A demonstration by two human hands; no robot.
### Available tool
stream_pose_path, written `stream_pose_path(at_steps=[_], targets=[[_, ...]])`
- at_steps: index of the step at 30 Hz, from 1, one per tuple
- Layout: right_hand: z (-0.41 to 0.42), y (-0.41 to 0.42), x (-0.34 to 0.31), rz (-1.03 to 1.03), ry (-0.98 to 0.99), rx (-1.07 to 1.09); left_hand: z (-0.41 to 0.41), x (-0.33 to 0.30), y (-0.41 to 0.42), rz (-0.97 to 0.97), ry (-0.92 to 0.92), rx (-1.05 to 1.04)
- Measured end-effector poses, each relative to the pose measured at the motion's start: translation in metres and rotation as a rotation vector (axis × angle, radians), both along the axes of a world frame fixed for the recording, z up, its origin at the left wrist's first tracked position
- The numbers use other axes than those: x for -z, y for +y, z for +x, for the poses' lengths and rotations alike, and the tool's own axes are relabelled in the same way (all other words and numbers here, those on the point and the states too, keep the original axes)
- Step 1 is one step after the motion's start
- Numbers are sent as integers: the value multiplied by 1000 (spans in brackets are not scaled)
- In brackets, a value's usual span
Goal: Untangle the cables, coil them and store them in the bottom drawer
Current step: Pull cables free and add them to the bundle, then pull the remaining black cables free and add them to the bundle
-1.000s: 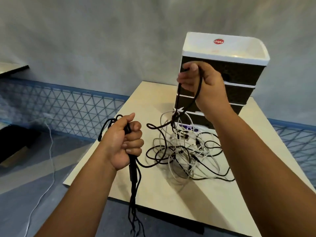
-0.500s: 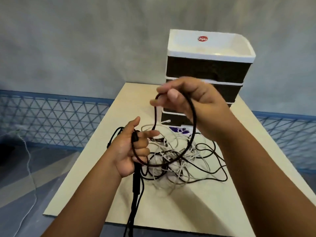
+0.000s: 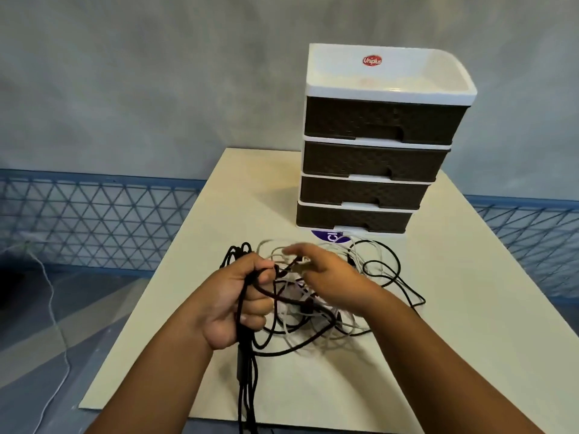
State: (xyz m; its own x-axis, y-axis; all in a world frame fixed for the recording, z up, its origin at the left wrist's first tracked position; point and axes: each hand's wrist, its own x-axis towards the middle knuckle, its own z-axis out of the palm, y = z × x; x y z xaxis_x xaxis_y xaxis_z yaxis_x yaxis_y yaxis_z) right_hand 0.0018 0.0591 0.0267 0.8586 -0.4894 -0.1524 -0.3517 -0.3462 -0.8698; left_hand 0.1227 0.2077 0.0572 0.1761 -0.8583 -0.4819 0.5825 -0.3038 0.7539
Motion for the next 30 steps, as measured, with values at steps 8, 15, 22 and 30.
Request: stream_pose_path(at_steps=[8,15,22,30], targets=[[9,-44,-3,-228,144,326,7,2,31,-138,137,209],[5,-54,1,-480,259,300,6,-14,56,-547,348,468],[-11,-31,-11,-493,416,127,8,-26,67,-628,355,400],[-63,78,-45,512,123,-204,0,-22,64,-568,335,426]])
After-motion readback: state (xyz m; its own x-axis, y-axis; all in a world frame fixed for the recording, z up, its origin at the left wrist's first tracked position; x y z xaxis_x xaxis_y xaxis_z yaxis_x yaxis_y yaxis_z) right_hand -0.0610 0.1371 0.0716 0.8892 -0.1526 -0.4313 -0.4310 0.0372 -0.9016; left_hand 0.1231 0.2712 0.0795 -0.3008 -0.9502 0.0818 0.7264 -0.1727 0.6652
